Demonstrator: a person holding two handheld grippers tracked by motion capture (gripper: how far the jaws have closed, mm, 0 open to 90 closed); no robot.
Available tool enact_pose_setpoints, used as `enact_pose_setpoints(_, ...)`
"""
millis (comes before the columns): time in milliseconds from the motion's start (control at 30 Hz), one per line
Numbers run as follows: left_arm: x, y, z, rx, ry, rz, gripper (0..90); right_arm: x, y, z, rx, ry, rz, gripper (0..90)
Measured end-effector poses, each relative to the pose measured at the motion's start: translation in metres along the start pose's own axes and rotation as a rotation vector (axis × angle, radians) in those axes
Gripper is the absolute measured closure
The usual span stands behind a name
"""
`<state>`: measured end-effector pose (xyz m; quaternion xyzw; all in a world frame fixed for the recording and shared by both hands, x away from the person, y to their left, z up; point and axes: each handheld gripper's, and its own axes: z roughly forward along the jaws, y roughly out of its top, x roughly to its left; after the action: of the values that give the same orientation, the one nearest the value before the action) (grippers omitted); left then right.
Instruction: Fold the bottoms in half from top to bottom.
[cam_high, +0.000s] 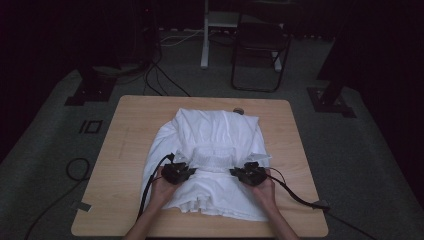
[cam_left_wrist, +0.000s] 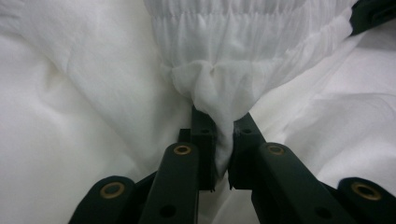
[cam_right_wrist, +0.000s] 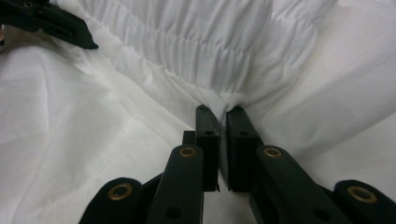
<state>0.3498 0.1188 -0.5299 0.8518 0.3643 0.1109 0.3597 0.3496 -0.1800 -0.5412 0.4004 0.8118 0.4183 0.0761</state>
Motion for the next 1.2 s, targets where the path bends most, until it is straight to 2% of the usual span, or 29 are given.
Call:
enact_pose_setpoints(33, 0.000, 0.002, -0.002, 0.007, -0.004, -0.003, 76.6, 0.000, 0.002, -0.002, 0.002, 0.005, 0.003, 79.7)
enact_pose_setpoints(67, -0.001, 0.004, -0.006, -0.002, -0.003, -0.013, 70.7, 0.000, 0.003, -0.004, 0.001, 0.011, 0.001, 71.7)
enact_pose_setpoints(133, 0.000, 0.007, -0.018, -0.049, -0.029, -0.033, 63.4, 0.001, 0.007, -0.015, -0.037, 0.024, -0.005, 57.6)
enact_pose_setpoints(233, 0.006, 0.015, -0.036, -0.127, -0.042, -0.066, 59.2, -0.001, 0.014, -0.034, -0.128, 0.026, 0.011, 51.1)
enact_pose_setpoints(267, 0.010, 0.018, -0.040, -0.144, -0.031, -0.070, 59.2, -0.004, 0.017, -0.039, -0.150, 0.017, 0.022, 51.9)
enact_pose_setpoints(300, 0.014, 0.022, -0.042, -0.156, -0.012, -0.075, 61.2, -0.007, 0.021, -0.040, -0.160, 0.001, 0.038, 58.1)
enact_pose_setpoints(333, 0.018, 0.025, -0.042, -0.166, 0.011, -0.084, 67.4, -0.010, 0.024, -0.041, -0.157, -0.010, 0.055, 68.4)
enact_pose_setpoints(367, 0.023, 0.027, -0.040, -0.170, 0.024, -0.099, 77.5, -0.014, 0.028, -0.039, -0.156, -0.019, 0.070, 78.2)
enact_pose_setpoints(400, 0.028, 0.029, -0.036, -0.164, 0.029, -0.116, 87.4, -0.017, 0.030, -0.036, -0.153, -0.033, 0.091, 85.7)
enact_pose_setpoints(433, 0.032, 0.031, -0.030, -0.148, 0.037, -0.126, 90.0, -0.021, 0.032, -0.031, -0.141, -0.056, 0.113, 88.9)
enact_pose_setpoints(533, 0.037, 0.032, -0.008, -0.091, 0.040, -0.117, 90.0, -0.031, 0.034, -0.011, -0.079, -0.112, 0.158, 89.7)
enact_pose_setpoints(667, 0.039, 0.026, 0.013, -0.029, 0.040, -0.113, 90.0, -0.039, 0.030, 0.013, 0.016, -0.161, 0.157, 89.3)
enact_pose_setpoints(733, 0.039, 0.022, 0.017, -0.016, 0.035, -0.121, 90.0, -0.040, 0.027, 0.017, 0.018, -0.137, 0.158, 87.1)
enact_pose_setpoints(800, 0.036, 0.020, 0.015, -0.017, 0.033, -0.116, 88.4, -0.038, 0.026, 0.013, 0.004, -0.084, 0.143, 85.2)
enact_pose_setpoints(900, 0.027, 0.016, 0.004, -0.033, 0.006, -0.093, 85.4, -0.030, 0.022, 0.005, -0.023, -0.024, 0.073, 83.1)
enact_pose_setpoints(967, 0.019, 0.011, -0.003, -0.042, -0.035, -0.066, 83.8, -0.025, 0.017, -0.004, -0.057, 0.051, 0.044, 83.0)
enact_pose_setpoints(1000, 0.015, 0.008, -0.006, -0.037, -0.053, -0.039, 82.9, -0.023, 0.014, -0.008, -0.070, 0.086, 0.022, 83.0)
enact_pose_setpoints(1033, 0.011, 0.005, -0.009, -0.033, -0.059, -0.014, 82.1, -0.020, 0.011, -0.012, -0.079, 0.114, -0.012, 82.9)
enact_pose_setpoints(1100, 0.007, 0.000, -0.015, -0.039, -0.071, 0.010, 81.2, -0.015, 0.005, -0.020, -0.087, 0.165, -0.078, 81.4)
enact_pose_setpoints(1167, 0.008, -0.001, -0.021, -0.064, -0.085, -0.012, 79.2, -0.012, 0.001, -0.027, -0.086, 0.164, -0.104, 80.0)
enact_pose_setpoints(1200, 0.008, 0.000, -0.023, -0.083, -0.084, -0.021, 78.3, -0.012, 0.000, -0.030, -0.092, 0.156, -0.102, 79.5)
